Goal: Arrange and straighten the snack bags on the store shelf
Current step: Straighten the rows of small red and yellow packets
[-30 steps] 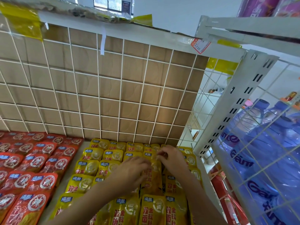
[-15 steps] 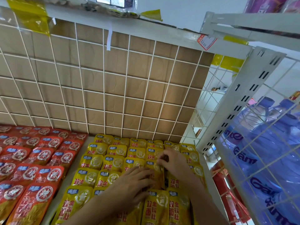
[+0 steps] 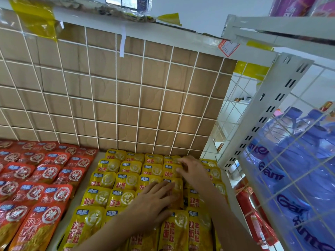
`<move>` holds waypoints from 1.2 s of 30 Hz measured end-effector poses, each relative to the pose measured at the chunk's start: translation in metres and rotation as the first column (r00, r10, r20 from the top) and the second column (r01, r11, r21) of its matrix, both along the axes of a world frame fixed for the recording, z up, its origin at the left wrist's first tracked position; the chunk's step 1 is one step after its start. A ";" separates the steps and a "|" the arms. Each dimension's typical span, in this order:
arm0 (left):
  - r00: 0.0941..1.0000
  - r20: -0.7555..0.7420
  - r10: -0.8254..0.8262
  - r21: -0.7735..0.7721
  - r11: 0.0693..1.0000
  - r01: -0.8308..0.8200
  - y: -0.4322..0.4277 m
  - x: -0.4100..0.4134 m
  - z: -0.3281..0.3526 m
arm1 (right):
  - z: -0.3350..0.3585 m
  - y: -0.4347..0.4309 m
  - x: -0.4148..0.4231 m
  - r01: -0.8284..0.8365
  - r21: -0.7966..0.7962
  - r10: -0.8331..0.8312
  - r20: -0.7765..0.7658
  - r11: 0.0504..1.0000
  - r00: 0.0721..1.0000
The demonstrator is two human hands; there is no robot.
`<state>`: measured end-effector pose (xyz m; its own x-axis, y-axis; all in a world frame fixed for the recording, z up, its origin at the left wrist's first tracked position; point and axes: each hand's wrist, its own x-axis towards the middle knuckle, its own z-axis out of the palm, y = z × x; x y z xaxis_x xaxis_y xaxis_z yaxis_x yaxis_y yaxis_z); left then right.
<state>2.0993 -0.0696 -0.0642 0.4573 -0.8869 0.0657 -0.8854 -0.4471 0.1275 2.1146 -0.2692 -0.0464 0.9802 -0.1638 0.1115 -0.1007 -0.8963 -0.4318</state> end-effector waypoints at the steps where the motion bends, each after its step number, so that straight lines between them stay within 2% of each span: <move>1: 1.000 0.002 0.011 0.020 1.000 -0.011 0.000 0.000 0.000 | 0.000 0.000 0.001 -0.009 -0.008 0.009 -0.022 1.000 1.000; 4: 0.999 0.028 0.040 0.019 0.999 -0.040 0.000 0.001 -0.007 | -0.001 0.001 0.005 -0.037 -0.024 0.035 -0.054 0.999 0.998; 14: 0.998 0.031 0.053 0.027 0.998 -0.054 0.001 0.001 -0.006 | 0.010 -0.003 0.014 -0.096 0.132 0.102 -0.039 0.987 0.994; 20: 0.998 0.041 0.056 0.015 0.998 -0.057 0.002 0.000 -0.006 | 0.010 -0.002 0.011 -0.110 0.080 0.113 -0.037 0.991 0.993; 36: 0.996 0.067 0.063 0.051 0.997 -0.066 -0.001 -0.002 -0.006 | 0.008 0.000 0.009 -0.062 0.093 0.066 -0.044 0.994 0.997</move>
